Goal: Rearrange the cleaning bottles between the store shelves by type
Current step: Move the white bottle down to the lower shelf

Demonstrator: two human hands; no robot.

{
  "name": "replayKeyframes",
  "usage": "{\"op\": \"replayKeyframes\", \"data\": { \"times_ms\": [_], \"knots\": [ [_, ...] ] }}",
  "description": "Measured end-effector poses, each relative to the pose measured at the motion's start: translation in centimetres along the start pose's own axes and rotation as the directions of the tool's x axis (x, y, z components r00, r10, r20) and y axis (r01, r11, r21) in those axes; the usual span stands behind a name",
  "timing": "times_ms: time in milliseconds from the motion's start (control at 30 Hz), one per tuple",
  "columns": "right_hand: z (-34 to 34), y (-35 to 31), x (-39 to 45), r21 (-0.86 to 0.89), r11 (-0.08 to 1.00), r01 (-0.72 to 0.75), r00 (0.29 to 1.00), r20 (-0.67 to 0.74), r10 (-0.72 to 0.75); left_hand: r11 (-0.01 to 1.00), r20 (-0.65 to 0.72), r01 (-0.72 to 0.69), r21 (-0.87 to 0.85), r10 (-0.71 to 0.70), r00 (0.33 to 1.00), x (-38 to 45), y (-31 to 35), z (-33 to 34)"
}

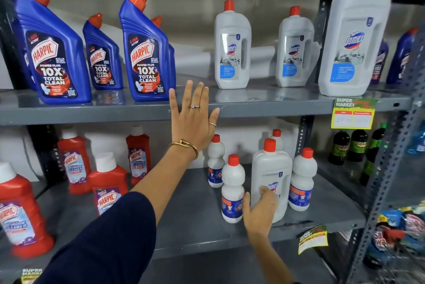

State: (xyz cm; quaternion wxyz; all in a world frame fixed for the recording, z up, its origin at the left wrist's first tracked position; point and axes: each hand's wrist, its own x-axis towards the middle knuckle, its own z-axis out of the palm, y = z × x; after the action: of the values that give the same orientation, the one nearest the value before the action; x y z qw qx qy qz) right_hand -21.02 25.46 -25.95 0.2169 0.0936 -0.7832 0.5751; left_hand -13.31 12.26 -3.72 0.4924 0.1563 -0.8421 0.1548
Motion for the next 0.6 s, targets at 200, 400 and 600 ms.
{"op": "replayKeyframes", "data": {
  "times_ms": [200, 400, 600],
  "knots": [
    [-1.2, 1.4, 2.8, -0.003, 0.994, -0.109, 0.994, -0.019, 0.109, 0.998, 0.024, -0.066, -0.011, 0.066, 0.998, 0.2, 2.2, 0.0],
    [-1.2, 0.7, 3.3, 0.011, 0.991, -0.130, 0.991, -0.005, 0.130, 0.997, 0.023, -0.060, 0.040, 0.059, 0.998, 0.2, 2.6, 0.7],
    [-1.7, 1.2, 3.9, 0.022, 0.995, -0.100, 0.995, 0.012, 0.100, 0.997, 0.034, -0.060, 0.047, 0.058, 0.998, 0.2, 2.7, 0.7]
  ]
}}
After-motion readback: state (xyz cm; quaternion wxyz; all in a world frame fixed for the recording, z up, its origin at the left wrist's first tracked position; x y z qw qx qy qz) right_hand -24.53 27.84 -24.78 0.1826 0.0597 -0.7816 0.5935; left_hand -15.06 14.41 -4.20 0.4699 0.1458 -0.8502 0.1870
